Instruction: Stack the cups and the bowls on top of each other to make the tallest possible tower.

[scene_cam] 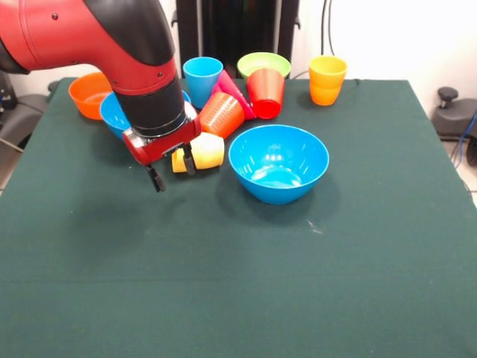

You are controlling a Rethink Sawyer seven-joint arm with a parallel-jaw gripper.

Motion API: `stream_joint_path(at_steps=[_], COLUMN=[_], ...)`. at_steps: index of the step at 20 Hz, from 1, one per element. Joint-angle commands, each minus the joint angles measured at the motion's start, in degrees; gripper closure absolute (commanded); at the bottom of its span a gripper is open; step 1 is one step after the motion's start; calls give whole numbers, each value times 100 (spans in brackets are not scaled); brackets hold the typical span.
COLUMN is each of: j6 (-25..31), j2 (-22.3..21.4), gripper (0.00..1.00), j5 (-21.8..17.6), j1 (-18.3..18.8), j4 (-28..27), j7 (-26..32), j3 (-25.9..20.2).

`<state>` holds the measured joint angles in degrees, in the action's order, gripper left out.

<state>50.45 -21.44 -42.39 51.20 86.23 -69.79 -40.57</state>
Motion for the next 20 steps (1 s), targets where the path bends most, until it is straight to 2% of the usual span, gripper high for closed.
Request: stream_joint_path(at_steps=[1, 20], j6=[-338, -367], j2=[343, 640], gripper=[0, 0], j5=[-303, -337], j1=[-247, -240], j4=[-78, -231], j7=[109, 230], j3=[401, 502])
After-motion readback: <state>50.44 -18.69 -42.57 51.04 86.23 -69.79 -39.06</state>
